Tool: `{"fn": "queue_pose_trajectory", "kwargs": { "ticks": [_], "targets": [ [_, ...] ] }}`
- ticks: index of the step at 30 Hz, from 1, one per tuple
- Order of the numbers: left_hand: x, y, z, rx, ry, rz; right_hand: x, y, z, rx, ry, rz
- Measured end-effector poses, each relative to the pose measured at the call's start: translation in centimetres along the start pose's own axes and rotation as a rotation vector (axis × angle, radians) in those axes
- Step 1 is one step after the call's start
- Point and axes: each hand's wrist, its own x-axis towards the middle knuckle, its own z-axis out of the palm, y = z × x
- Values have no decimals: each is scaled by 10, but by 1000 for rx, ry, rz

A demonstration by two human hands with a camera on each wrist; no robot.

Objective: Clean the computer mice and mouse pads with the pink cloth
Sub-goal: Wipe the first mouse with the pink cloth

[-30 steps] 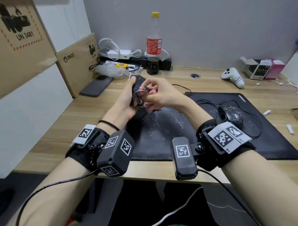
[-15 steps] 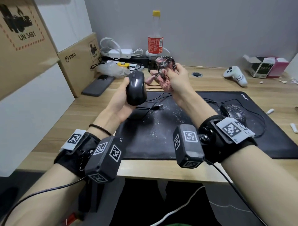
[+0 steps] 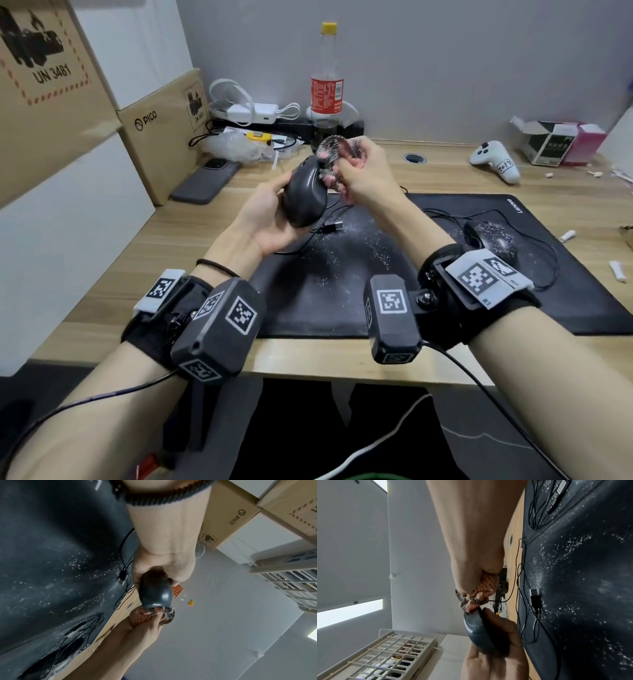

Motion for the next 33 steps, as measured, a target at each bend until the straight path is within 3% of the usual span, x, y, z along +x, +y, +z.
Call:
{"fn": "queue_pose_trajectory", "kwargs": {
  "ticks": [4,8,12,14,17,20,23,27,30,33],
  "targets": [
    [0,3,4,24,15,49,7,7,0,-76,95,6],
    [5,0,7,120,110,110,-4,8,6,-85,-95,34],
    [4,-5,14,154,2,172,-11,5,13,-122,-131,-60],
    [4,-5,13,130,-30,188,-16,1,11,-56,-219,-79],
    [3,1,7,68,7,75,-24,-4,8,-139,-433,-188],
    [2,2,4,2,71,10,-24,-4,13,-283,-503,-307],
    [0,1,4,13,7,8,-20,-3,14,-226,-394,-306],
    [-4,4,5,29,-8,68,1,5,14,-197,-44,-254],
    [-7,2,1,65,-31,69,10,11,9,-185,165,-132],
    [-10,5,-1,6,-94,68,9,17,5,-199,242,-90]
  ]
}}
